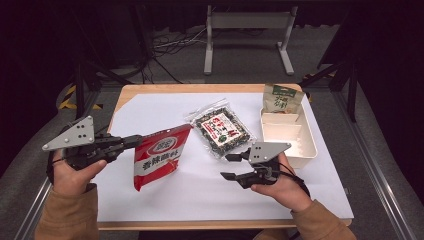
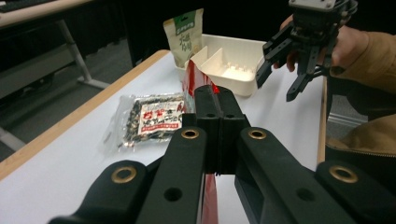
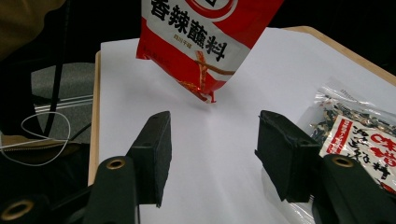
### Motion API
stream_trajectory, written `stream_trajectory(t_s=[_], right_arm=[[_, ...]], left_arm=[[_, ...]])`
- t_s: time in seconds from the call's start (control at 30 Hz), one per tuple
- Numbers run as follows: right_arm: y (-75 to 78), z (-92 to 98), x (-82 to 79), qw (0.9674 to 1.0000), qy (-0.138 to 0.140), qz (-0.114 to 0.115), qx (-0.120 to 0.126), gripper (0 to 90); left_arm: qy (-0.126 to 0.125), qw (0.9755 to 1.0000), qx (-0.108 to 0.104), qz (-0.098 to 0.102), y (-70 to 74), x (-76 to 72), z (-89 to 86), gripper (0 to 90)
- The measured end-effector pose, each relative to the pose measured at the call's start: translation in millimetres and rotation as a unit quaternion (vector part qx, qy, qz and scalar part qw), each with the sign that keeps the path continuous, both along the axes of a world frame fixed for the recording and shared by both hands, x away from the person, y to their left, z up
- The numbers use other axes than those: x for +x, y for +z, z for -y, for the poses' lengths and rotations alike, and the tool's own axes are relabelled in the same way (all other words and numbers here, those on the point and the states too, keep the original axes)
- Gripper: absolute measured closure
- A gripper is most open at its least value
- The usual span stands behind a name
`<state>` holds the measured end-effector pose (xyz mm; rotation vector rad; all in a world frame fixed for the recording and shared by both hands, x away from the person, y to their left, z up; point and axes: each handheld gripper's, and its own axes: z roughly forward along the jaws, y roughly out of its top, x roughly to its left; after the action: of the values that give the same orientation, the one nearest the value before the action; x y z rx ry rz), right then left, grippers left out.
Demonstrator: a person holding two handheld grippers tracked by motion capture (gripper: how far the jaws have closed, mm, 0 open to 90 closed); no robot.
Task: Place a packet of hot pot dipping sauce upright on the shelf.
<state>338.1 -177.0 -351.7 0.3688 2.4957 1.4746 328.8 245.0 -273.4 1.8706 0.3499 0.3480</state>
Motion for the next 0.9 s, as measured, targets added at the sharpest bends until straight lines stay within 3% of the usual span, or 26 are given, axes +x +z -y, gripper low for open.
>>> stream_trajectory(t_s=[0.17, 0.5, 0.63, 0.73, 0.9], right_arm=[[-0.2, -0.3, 2.0, 0.9999, -0.009, -0.004, 0.005, 43.1], [-3.7, -4.9, 0.9, 0.9999, -0.011, -0.003, -0.001, 40.6], [-6.9, -2.7, 2.8, 0.9996, -0.025, -0.011, -0.003, 40.7], [-10.7, -2.5, 2.7, 0.9995, -0.013, -0.025, 0.01, 40.9], [-15.3, -6.5, 1.9, 0.9995, -0.004, -0.024, 0.018, 40.1]], left_arm=[[-0.014, 0.9998, -0.016, 0.007, 2.9, -1.8, 12.8, 90.0], [-0.08, 0.9964, -0.027, 0.0, 0.8, -1.3, 54.8, 90.0], [-0.092, 0.9954, -0.027, 0.001, -1.2, -1.4, 70.4, 90.0], [-0.093, 0.9952, -0.03, 0.002, -3.5, -0.4, 78.6, 90.0], [-0.098, 0.9944, -0.04, -0.001, -8.5, 3.4, 91.2, 90.0]])
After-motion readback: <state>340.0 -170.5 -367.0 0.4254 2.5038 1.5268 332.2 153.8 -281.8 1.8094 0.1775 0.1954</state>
